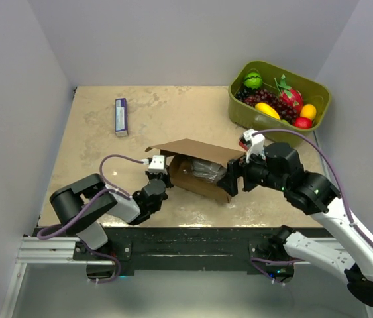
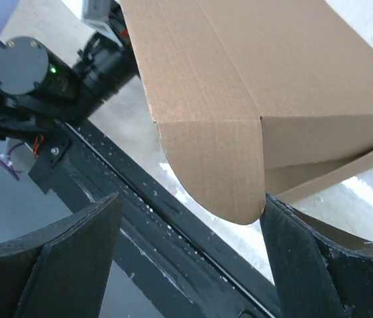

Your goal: Fold the paper box

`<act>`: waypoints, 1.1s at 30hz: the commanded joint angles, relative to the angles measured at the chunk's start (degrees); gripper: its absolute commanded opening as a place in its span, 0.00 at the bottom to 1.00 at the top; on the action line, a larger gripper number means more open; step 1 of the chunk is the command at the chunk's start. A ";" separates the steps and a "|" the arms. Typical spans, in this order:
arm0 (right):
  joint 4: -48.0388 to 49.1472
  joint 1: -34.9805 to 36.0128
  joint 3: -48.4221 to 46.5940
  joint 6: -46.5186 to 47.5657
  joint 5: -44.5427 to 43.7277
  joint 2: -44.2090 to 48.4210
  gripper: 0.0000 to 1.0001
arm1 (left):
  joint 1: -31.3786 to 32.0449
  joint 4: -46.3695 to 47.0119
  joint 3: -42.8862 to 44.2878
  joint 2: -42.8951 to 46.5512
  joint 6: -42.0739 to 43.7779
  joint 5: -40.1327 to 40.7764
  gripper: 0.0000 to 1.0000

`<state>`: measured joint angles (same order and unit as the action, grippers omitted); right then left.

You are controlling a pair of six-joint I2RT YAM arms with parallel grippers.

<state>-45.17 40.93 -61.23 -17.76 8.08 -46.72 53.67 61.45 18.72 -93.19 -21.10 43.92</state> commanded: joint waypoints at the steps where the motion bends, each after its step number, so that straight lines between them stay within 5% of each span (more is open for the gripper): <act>1: 1.49 0.21 -3.02 1.76 -1.91 -2.06 0.86 | 0.03 -9.59 -2.72 0.36 2.56 -0.94 0.00; 13: -12.57 0.21 -5.30 -1.40 -19.93 -4.52 0.99 | -0.06 -18.20 0.61 5.38 2.21 0.37 0.00; 26: -10.13 0.21 -13.91 0.01 -13.71 -1.18 0.99 | -0.06 -22.87 3.08 11.27 3.70 -2.61 0.00; 29: -7.14 0.29 -14.70 -1.31 -11.43 -2.05 0.99 | -0.06 -23.13 2.03 14.08 4.67 -3.66 0.13; 33: 1.47 0.21 -14.09 -2.63 -9.57 -4.43 0.99 | -0.06 -24.09 -1.66 19.79 5.72 -4.37 0.51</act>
<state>-52.69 40.93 -74.50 -18.81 -4.93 -48.38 53.74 38.48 20.27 -78.74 -17.39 39.75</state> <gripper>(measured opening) 0.986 0.342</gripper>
